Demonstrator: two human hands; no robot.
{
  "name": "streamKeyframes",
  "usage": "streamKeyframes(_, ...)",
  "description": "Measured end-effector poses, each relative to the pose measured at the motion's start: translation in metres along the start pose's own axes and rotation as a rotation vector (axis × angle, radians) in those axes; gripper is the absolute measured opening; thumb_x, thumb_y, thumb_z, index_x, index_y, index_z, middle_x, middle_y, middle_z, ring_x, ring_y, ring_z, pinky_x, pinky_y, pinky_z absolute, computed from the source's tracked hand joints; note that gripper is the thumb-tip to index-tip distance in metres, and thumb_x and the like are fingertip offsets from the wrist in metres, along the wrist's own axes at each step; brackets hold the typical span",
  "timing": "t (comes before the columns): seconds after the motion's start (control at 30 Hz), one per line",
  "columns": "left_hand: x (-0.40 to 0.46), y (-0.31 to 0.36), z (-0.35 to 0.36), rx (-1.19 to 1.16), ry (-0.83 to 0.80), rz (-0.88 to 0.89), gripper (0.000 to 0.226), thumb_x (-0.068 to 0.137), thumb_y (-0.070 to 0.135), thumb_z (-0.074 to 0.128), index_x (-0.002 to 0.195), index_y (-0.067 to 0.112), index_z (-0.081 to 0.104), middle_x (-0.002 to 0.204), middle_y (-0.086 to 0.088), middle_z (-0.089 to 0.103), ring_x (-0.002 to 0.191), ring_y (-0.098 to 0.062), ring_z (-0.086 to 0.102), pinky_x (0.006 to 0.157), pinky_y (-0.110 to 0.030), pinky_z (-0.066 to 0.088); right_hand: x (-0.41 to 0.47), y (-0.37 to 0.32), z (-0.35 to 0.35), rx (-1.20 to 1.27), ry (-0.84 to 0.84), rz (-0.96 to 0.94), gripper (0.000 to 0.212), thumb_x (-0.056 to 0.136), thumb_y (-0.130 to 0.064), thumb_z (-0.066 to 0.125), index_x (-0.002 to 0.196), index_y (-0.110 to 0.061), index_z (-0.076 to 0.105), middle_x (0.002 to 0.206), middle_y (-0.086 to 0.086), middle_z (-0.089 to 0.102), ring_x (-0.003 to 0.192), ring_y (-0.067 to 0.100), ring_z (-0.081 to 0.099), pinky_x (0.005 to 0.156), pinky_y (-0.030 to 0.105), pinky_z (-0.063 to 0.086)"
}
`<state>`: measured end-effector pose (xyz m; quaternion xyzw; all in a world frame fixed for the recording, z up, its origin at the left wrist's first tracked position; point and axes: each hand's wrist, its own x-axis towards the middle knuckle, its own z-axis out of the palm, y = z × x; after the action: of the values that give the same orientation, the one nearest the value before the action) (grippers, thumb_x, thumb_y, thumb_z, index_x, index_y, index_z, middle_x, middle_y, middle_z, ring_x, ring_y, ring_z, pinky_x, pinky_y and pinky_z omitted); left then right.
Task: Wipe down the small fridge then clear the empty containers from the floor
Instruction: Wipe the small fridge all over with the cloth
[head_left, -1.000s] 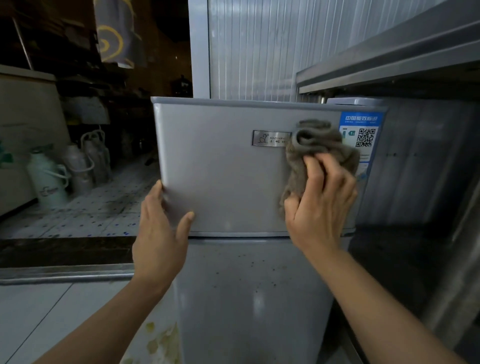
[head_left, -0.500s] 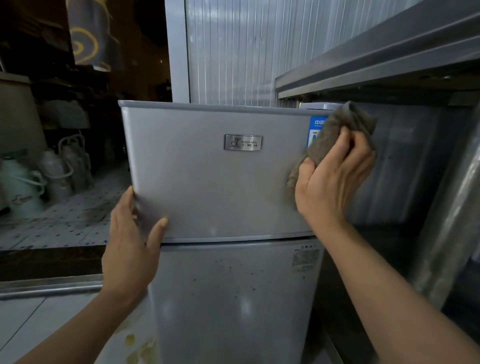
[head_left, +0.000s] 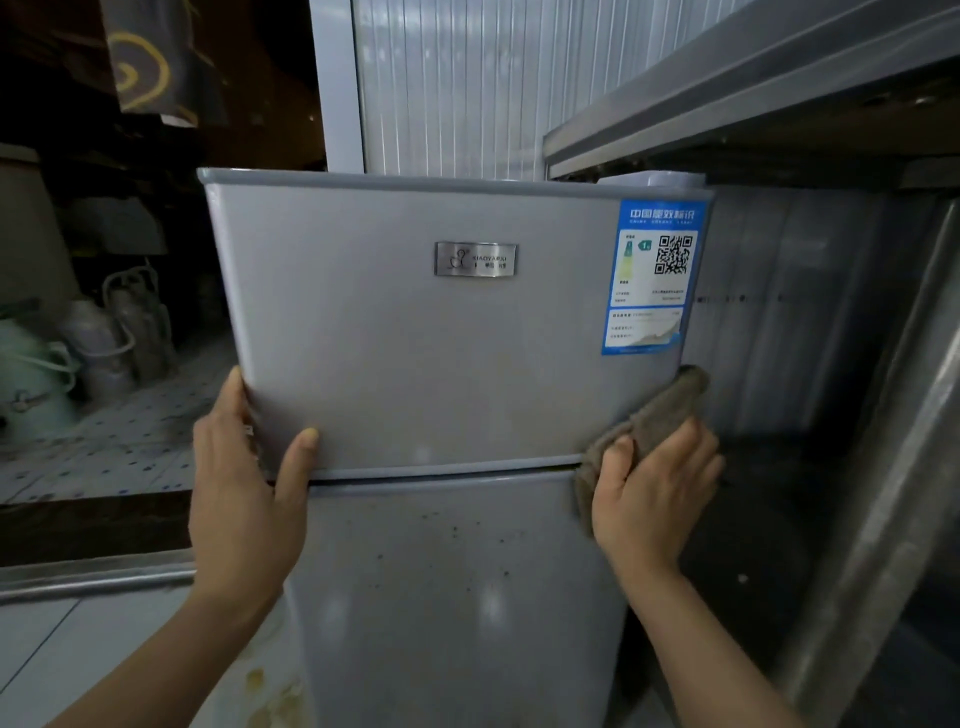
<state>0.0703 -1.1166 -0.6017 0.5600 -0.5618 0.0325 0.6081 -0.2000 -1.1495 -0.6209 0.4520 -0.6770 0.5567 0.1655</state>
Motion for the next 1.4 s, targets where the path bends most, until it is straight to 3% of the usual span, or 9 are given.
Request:
streamKeyframes(0.13, -0.007, -0.003, 0.001, -0.019, -0.010, -0.018, 0.059, 0.089, 0.032, 0.053, 0.142, 0.033, 0.027, 0.132, -0.002, 0.043, 0.112, -0.017, 0.046, 0.090, -0.041, 0.046, -0.037, 0.022, 0.008, -0.003, -0.088, 0.079, 0.070, 0.083, -0.040, 0.034, 0.131, 0.011, 0.035, 0.130, 0.030, 0.040, 0.111, 0.040, 0.040, 0.094, 0.043, 0.029)
streamKeyframes(0.27, -0.036, -0.016, -0.001, -0.033, -0.121, -0.147, 0.042, 0.092, 0.032, 0.048, 0.133, 0.031, 0.039, 0.126, -0.001, 0.054, 0.111, -0.023, 0.054, 0.090, -0.049, 0.049, -0.052, 0.030, 0.008, 0.017, -0.179, 0.138, 0.067, 0.087, -0.031, 0.046, 0.137, 0.009, 0.027, 0.136, 0.027, 0.032, 0.118, 0.040, 0.035, 0.102, 0.044, 0.028)
streamKeyframes(0.43, -0.044, -0.030, -0.003, -0.008, -0.148, -0.177, 0.042, 0.092, 0.032, 0.049, 0.132, 0.028, 0.040, 0.122, -0.004, 0.057, 0.104, -0.023, 0.057, 0.087, -0.046, 0.051, -0.019, 0.005, 0.010, 0.190, 0.102, 0.030, 0.065, 0.079, -0.016, 0.049, 0.137, 0.009, 0.033, 0.133, 0.028, 0.037, 0.115, 0.034, 0.034, 0.100, 0.034, 0.022)
streamKeyframes(0.6, -0.042, -0.040, -0.002, -0.006, -0.119, -0.166, 0.045, 0.090, 0.033, 0.052, 0.133, 0.022, 0.041, 0.109, -0.003, 0.057, 0.091, -0.018, 0.055, 0.076, -0.032, 0.046, -0.036, -0.004, 0.021, 0.236, 0.207, 0.029, 0.049, 0.080, -0.006, 0.052, 0.125, 0.013, 0.044, 0.129, 0.029, 0.039, 0.111, 0.043, 0.039, 0.100, 0.042, 0.028)
streamKeyframes(0.77, -0.043, -0.041, -0.001, -0.016, -0.112, -0.168, 0.044, 0.090, 0.033, 0.052, 0.132, 0.024, 0.040, 0.112, -0.003, 0.056, 0.094, -0.018, 0.056, 0.078, -0.034, 0.049, -0.068, -0.022, 0.023, 0.187, 0.174, -0.095, 0.043, 0.073, -0.006, 0.058, 0.114, 0.007, 0.052, 0.125, 0.027, 0.045, 0.104, 0.036, 0.038, 0.093, 0.046, 0.032)
streamKeyframes(0.9, -0.042, -0.041, -0.001, -0.021, -0.120, -0.173, 0.046, 0.089, 0.033, 0.052, 0.132, 0.024, 0.041, 0.111, -0.001, 0.056, 0.095, -0.019, 0.055, 0.078, -0.034, 0.047, -0.103, -0.057, 0.034, 0.164, 0.147, -0.318, 0.037, 0.075, -0.006, 0.063, 0.109, -0.008, 0.049, 0.119, 0.012, 0.044, 0.096, 0.033, 0.043, 0.086, 0.044, 0.036)
streamKeyframes(1.07, -0.040, -0.043, -0.005, -0.026, -0.138, -0.172, 0.044, 0.088, 0.033, 0.055, 0.130, 0.025, 0.043, 0.101, 0.004, 0.057, 0.088, -0.015, 0.056, 0.071, -0.027, 0.044, -0.086, -0.021, 0.022, 0.071, 0.028, -0.586, 0.043, 0.075, -0.027, 0.061, 0.114, -0.019, 0.045, 0.121, 0.003, 0.041, 0.096, 0.027, 0.042, 0.084, 0.043, 0.037)
streamKeyframes(1.2, -0.041, -0.044, -0.004, -0.028, -0.136, -0.145, 0.045, 0.087, 0.033, 0.055, 0.129, 0.023, 0.044, 0.102, 0.007, 0.054, 0.087, -0.011, 0.054, 0.069, -0.021, 0.041, -0.048, 0.031, 0.007, -0.003, 0.115, -0.417, 0.037, 0.077, -0.023, 0.060, 0.112, -0.014, 0.053, 0.121, 0.012, 0.051, 0.097, 0.034, 0.047, 0.083, 0.042, 0.036)
streamKeyframes(1.4, -0.042, -0.047, 0.000, -0.080, -0.140, -0.160, 0.048, 0.085, 0.037, 0.052, 0.130, 0.023, 0.042, 0.109, 0.002, 0.056, 0.096, -0.018, 0.056, 0.078, -0.034, 0.046, -0.047, 0.024, 0.009, 0.069, 0.160, -0.208, 0.039, 0.074, -0.010, 0.057, 0.113, -0.005, 0.059, 0.122, 0.018, 0.054, 0.100, 0.036, 0.048, 0.080, 0.039, 0.033)
